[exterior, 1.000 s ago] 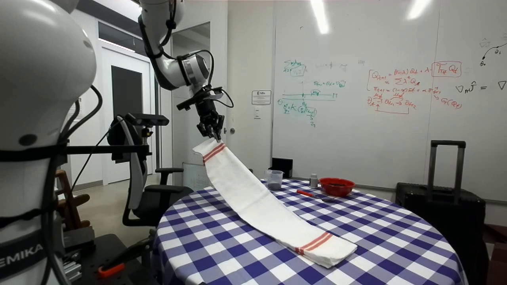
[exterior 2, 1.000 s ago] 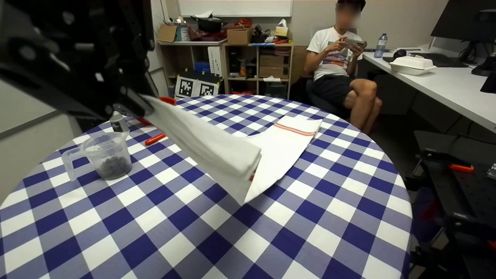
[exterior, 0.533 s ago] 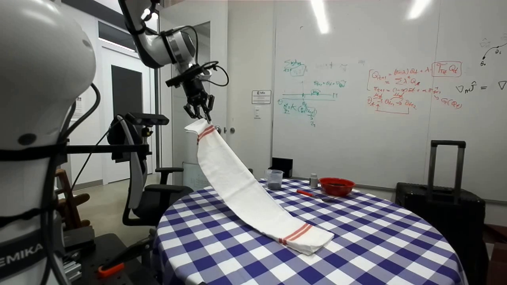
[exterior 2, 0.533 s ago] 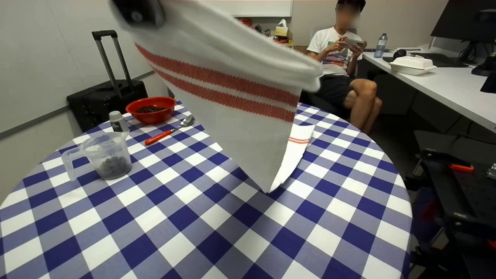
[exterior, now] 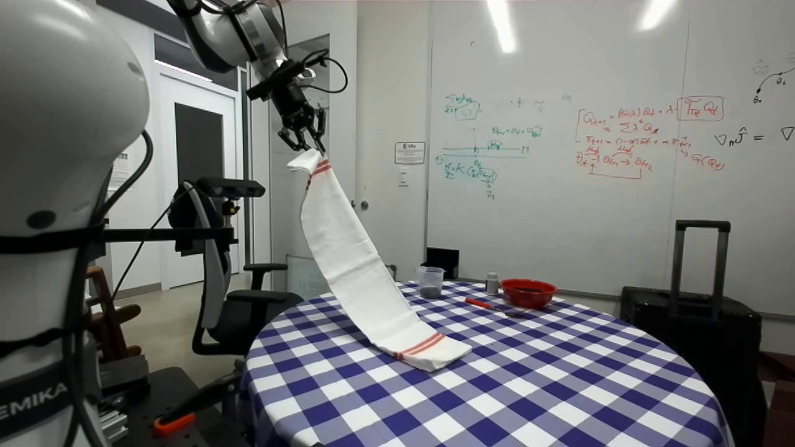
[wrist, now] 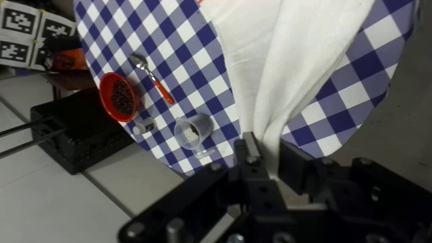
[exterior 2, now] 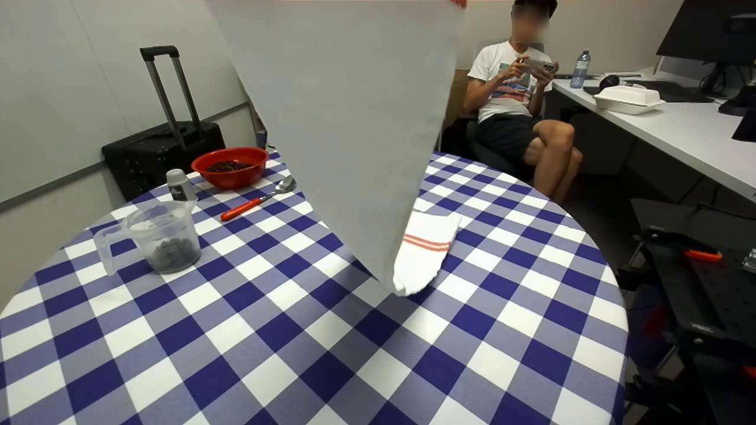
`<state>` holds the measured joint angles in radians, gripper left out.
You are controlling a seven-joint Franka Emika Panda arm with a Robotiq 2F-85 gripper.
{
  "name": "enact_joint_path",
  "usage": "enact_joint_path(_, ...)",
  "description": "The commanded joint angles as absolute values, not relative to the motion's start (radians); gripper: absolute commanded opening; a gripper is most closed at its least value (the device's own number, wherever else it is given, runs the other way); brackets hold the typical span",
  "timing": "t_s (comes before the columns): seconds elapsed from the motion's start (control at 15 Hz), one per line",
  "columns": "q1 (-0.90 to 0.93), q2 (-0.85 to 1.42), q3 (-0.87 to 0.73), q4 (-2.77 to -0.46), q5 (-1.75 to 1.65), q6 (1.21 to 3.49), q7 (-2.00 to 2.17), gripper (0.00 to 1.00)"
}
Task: Fold the towel
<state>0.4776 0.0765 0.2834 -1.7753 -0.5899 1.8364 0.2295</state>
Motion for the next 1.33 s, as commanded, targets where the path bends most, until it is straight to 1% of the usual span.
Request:
enact_joint_path(0.0, 0.437, 0.050, 0.297, -1.770, -0.745, 1.784, 0.207, 0.04)
enact_joint_path(0.27, 0.384, 0.058, 0.282, -1.784, -0.981, 1.726, 0.211, 0.04)
enact_joint_path(0.47, 0.346, 0.073, 0.270, -1.796, -1.090, 1.668, 0.208, 0.04)
enact_joint_path(0.6, 0.322, 0.079, 0.260, -1.806, -1.121, 1.631, 0.202, 0.04)
enact_joint_path(0.67, 0.319, 0.020, 0.265, -1.865, -1.102, 1.595, 0.197, 0.04)
enact_joint_path(0.87, 0.288, -0.012, 0.253, -1.922, -1.098, 1.537, 0.192, 0.04)
enact_joint_path(0.93, 0.277, -0.022, 0.248, -1.941, -1.106, 1.528, 0.201, 0.04)
enact_joint_path(1.0, 0.270, -0.090, 0.247, -2.006, -1.092, 1.516, 0.198, 0.04)
enact_joint_path(1.27, 0.235, -0.166, 0.226, -2.080, -1.103, 1.492, 0.203, 0.04)
